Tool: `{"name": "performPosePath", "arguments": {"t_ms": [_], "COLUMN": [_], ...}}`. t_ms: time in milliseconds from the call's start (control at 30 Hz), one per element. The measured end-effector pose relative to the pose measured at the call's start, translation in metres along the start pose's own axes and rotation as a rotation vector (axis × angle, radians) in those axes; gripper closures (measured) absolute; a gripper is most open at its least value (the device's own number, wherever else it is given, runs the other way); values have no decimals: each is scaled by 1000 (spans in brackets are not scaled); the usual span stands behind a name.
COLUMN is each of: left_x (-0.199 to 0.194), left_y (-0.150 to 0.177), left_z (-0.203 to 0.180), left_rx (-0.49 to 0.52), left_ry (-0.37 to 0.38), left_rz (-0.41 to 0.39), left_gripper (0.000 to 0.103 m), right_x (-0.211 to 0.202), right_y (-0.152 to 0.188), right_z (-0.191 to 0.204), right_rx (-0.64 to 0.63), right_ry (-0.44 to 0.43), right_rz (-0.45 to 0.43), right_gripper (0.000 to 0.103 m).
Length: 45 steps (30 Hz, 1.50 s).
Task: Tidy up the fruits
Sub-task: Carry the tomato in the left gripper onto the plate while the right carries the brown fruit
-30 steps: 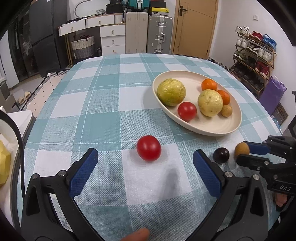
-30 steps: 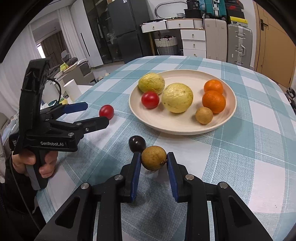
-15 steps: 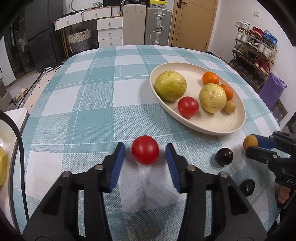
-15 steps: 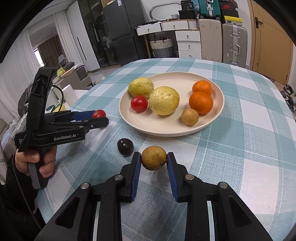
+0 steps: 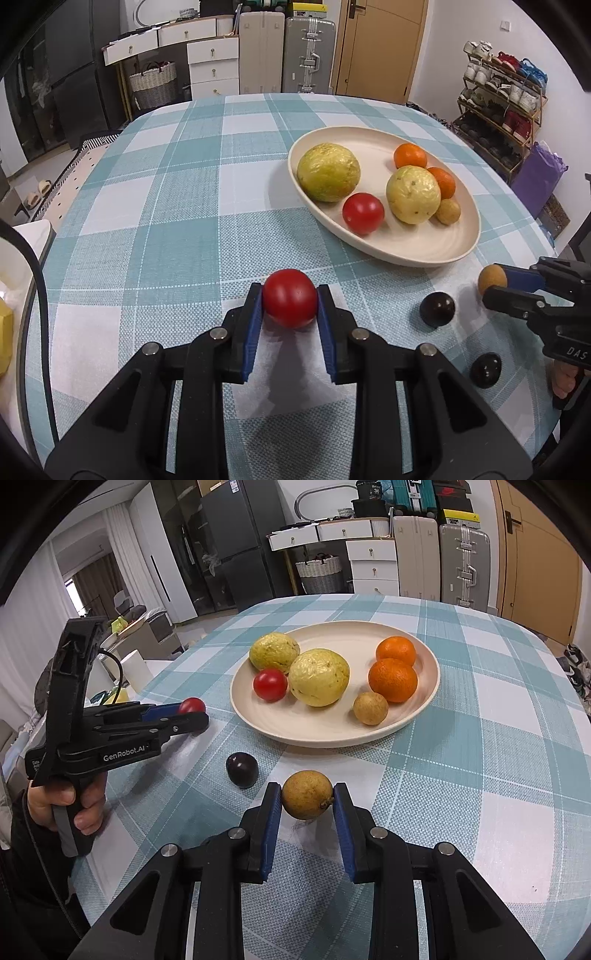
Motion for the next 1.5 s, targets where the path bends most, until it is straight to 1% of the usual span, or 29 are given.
{"name": "performPosePath", "arguments": {"t_ms": [67,267,533,900,967,1367,1500], "left_x": [-5,-18,-30,-23,-19,0,6], "left_y": [0,-5,-14,-27,-28,-35,-37], "left_z": [-4,-17,-37,-61,-64,-79,-82], "left_rx": [7,34,70,103,102,125,132], "left_ry": [22,53,85,130,142,164,154], "left_rz": [-17,-64,-107,-122,-116,-97,-95], "left_gripper": [77,77,77,77,77,77,77], "right_x": [-1,-7,-14,-13,-11,8,13], "right_y": [-1,-7,-15,-28,-31,-45,-47], "right_z": [-1,-6,-13,-13,-13,-10,-13], "right_rx": [1,6,24,22,19,11,20], "right_ry": [3,21,44,45,44,49,42], "right_rz": [-6,-31,-61,-75,-74,-61,-58], "right_gripper": [74,74,74,74,74,74,74]}}
Point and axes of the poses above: each gripper's, at about its wrist camera, not at the fingertips, and x roughly the way its jaws point, z to its left, y to its underside, the point moved 5 cm from there along x, roughly the way its jaws point, and after that the axes turned 3 degrees about z, right-handed, at the moved point
